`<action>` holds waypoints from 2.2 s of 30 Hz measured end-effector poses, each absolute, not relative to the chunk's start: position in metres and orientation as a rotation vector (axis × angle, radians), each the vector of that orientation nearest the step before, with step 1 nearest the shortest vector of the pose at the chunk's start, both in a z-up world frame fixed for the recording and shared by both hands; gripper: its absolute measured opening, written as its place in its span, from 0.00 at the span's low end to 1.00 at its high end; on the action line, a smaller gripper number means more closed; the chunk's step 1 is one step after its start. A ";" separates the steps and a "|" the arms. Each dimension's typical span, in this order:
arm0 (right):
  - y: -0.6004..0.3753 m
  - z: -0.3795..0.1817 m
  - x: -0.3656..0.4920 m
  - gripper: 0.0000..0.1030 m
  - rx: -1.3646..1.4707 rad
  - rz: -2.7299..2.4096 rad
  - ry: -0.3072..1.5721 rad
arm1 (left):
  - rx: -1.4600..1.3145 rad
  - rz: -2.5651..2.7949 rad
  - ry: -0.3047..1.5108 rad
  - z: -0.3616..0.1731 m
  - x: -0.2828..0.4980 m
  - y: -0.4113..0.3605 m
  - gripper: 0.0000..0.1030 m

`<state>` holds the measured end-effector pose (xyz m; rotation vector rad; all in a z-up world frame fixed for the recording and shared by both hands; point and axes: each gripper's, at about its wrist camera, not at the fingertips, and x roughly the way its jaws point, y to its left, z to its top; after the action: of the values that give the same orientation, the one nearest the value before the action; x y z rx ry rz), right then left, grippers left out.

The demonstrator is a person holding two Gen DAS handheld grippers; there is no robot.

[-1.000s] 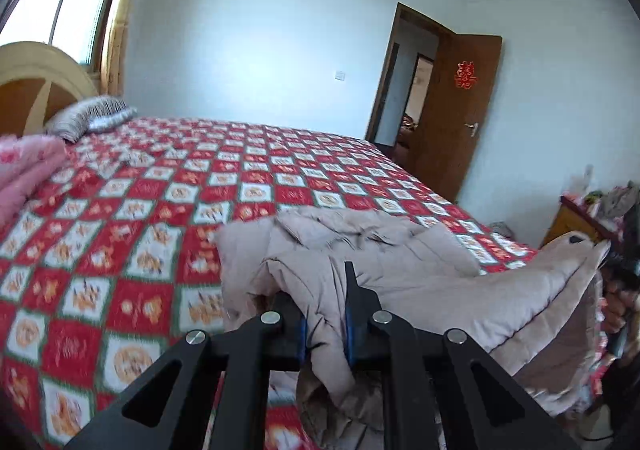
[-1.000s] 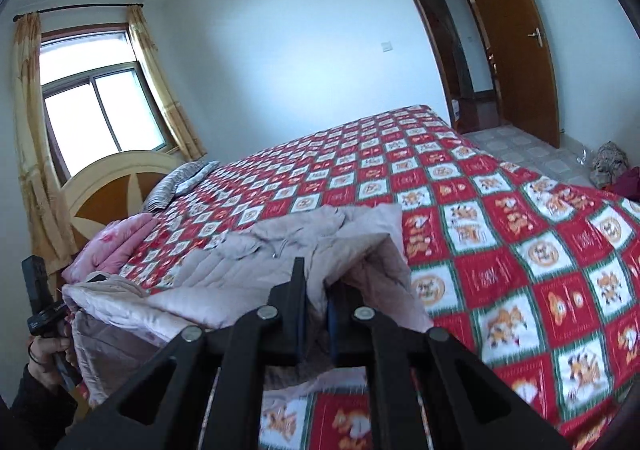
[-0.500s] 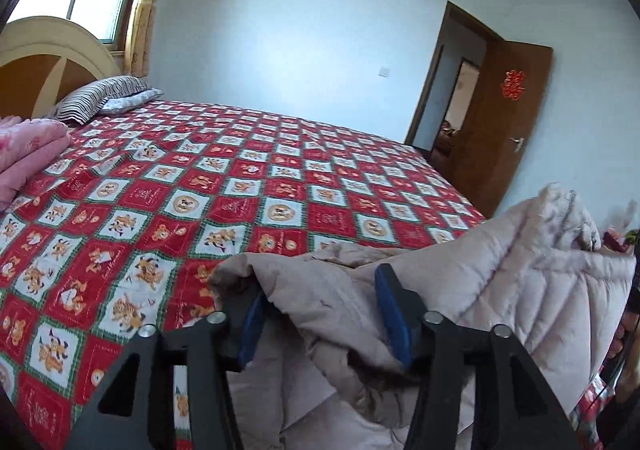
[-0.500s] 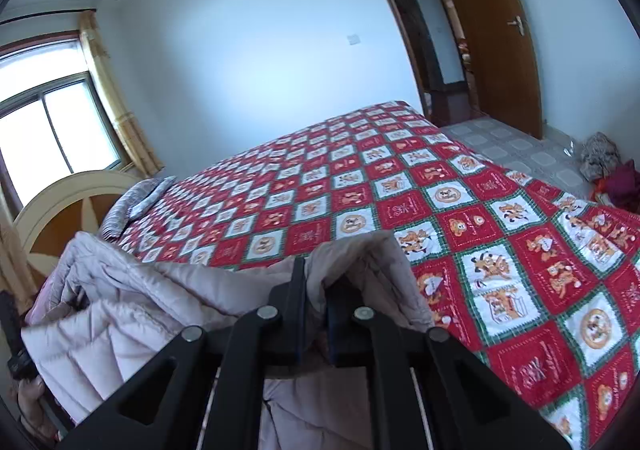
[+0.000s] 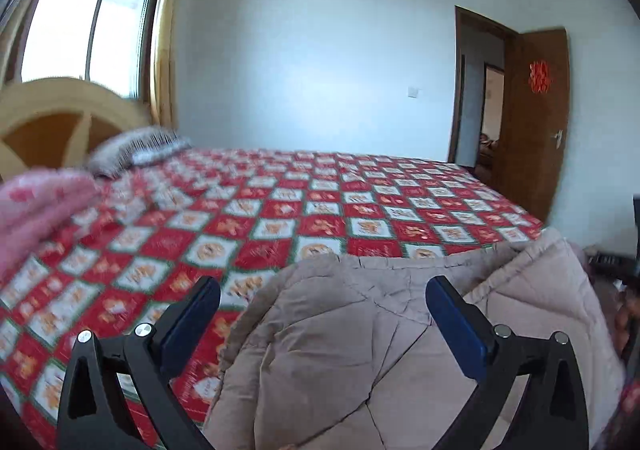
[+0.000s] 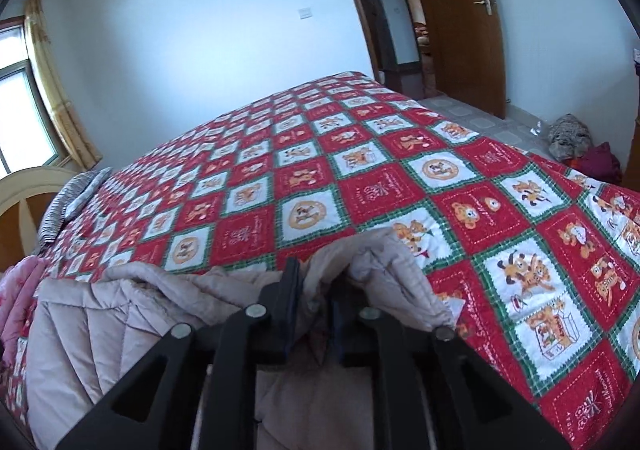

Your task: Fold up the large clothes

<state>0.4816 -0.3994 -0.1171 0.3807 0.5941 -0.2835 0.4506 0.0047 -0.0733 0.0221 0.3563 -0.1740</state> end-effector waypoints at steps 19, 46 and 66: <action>-0.255 -0.139 0.496 0.94 0.004 -0.105 0.564 | -0.078 0.051 0.663 -0.154 0.542 0.008 0.99; -0.271 -0.187 0.555 1.00 0.054 -0.133 0.854 | 0.089 0.001 0.645 -0.153 0.533 -0.029 0.99; -0.267 -0.191 0.560 1.00 0.016 -0.157 0.870 | 0.045 -0.010 0.722 -0.172 0.549 -0.022 0.99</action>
<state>0.5605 -0.2673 -0.1909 0.0162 0.8698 -0.1574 0.5489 -0.0223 -0.1723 0.0451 0.7225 -0.0095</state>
